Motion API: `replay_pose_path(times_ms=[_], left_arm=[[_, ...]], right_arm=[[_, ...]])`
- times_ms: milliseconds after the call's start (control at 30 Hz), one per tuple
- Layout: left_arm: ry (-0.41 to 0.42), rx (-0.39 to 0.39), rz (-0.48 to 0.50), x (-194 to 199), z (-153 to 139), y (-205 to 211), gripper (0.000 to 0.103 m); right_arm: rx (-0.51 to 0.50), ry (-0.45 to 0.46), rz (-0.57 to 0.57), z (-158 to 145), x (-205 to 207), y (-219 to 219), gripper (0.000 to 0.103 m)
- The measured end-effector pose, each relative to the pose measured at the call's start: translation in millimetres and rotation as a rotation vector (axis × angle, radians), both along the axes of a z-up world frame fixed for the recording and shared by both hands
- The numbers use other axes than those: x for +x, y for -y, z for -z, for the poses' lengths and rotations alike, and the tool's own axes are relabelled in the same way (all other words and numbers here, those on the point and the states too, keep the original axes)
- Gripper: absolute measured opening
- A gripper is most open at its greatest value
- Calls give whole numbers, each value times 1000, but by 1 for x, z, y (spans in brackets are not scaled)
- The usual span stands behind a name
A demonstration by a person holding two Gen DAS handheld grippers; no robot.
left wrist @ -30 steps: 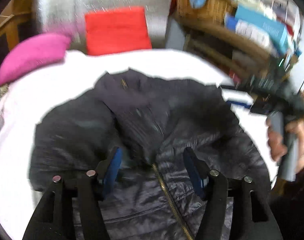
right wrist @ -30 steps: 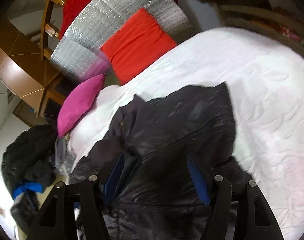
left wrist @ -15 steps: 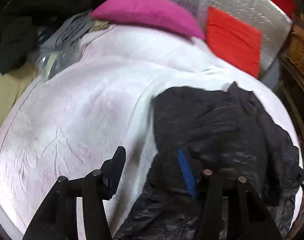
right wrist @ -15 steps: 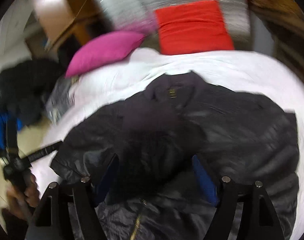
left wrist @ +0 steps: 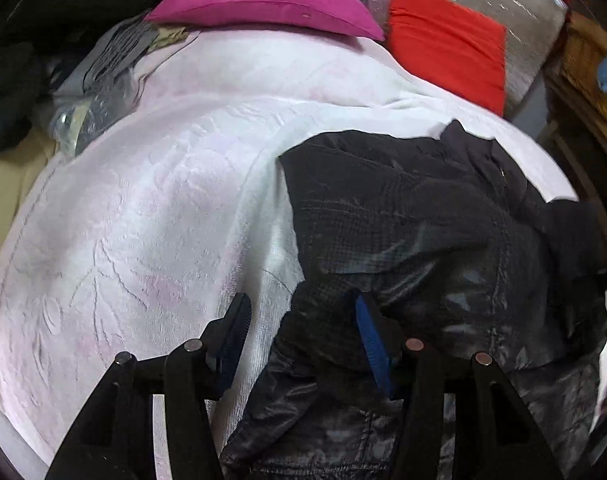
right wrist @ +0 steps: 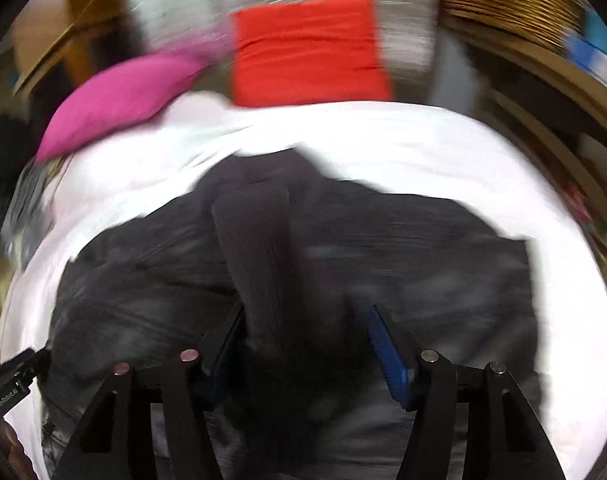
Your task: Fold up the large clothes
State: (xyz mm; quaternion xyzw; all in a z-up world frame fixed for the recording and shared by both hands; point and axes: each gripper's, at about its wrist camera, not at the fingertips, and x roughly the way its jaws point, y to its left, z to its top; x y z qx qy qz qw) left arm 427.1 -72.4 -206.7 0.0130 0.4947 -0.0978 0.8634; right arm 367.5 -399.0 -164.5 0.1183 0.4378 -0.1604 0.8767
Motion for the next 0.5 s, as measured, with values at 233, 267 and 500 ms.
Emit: replay_pose_path(times_ms=[233, 267, 500], left_arm=[[-9, 30, 41, -7, 8, 20, 55], [-8, 40, 42, -8, 9, 21, 55], [-3, 66, 46, -6, 12, 26, 56]], right_arm=[[336, 87, 153, 0, -66, 95, 71], [401, 100, 156, 4, -69, 103, 71], [763, 146, 227, 51, -76, 145, 74]])
